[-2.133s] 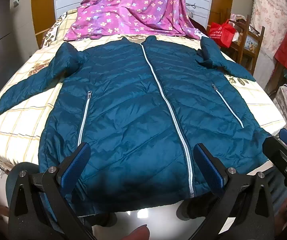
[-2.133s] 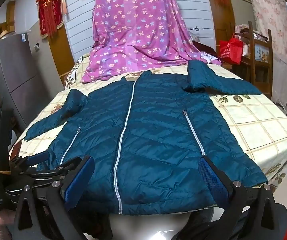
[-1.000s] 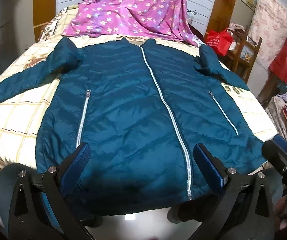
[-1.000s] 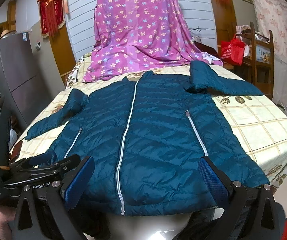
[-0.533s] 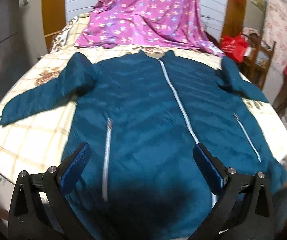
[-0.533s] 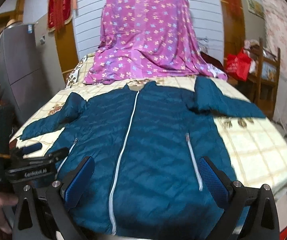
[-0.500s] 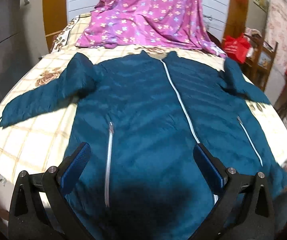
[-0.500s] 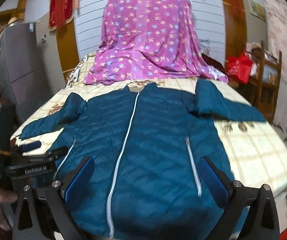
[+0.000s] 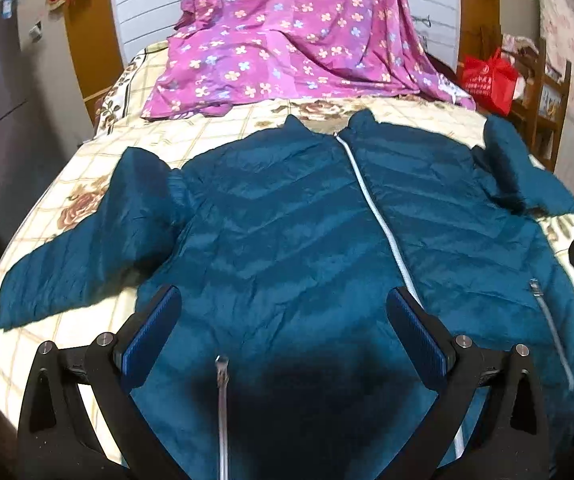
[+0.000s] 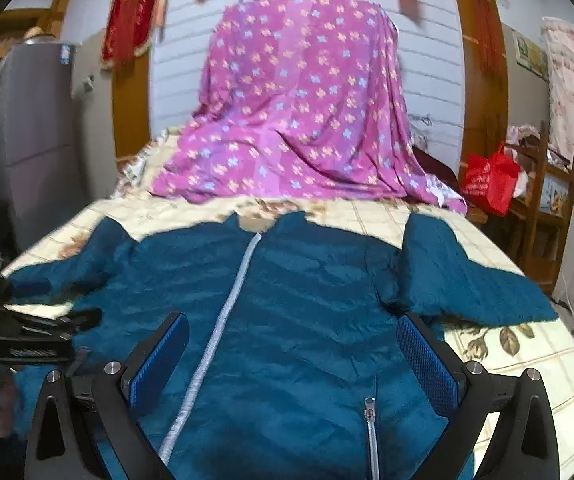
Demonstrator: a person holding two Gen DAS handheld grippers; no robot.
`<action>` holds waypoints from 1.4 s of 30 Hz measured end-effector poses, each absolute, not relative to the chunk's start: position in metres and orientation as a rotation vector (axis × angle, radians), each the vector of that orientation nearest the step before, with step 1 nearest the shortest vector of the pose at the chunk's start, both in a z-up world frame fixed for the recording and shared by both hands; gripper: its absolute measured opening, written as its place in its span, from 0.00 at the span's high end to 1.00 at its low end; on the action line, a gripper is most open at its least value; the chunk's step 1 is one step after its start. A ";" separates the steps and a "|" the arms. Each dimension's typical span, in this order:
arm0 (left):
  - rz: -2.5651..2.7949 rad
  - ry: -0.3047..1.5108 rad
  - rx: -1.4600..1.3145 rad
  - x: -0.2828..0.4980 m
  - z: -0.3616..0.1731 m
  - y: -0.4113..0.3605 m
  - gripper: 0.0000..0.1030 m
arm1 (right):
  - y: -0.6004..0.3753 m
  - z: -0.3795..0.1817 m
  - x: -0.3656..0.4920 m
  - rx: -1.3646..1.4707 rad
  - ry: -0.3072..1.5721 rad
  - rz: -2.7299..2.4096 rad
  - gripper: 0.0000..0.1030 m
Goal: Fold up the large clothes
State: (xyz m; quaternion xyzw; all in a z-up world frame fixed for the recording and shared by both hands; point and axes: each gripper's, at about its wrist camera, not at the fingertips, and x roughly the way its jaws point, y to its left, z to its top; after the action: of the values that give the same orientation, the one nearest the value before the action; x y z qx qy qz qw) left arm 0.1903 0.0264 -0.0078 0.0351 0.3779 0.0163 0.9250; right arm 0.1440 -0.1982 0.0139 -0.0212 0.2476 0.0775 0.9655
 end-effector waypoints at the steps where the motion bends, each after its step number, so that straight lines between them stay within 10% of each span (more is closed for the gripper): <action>1: 0.023 0.776 0.072 0.197 -0.017 0.026 0.00 | -0.202 0.005 0.149 -0.028 0.515 0.149 0.00; 42: 0.035 0.986 -0.050 0.224 -0.095 0.024 0.00 | -0.175 -0.062 0.174 -0.065 0.761 0.131 0.00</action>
State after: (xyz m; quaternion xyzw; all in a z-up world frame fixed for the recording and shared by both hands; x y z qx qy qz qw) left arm 0.2245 0.0235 -0.0946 -0.0241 0.4734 0.0167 0.8804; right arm 0.1745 -0.1754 -0.0623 -0.0319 0.3710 0.0637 0.9259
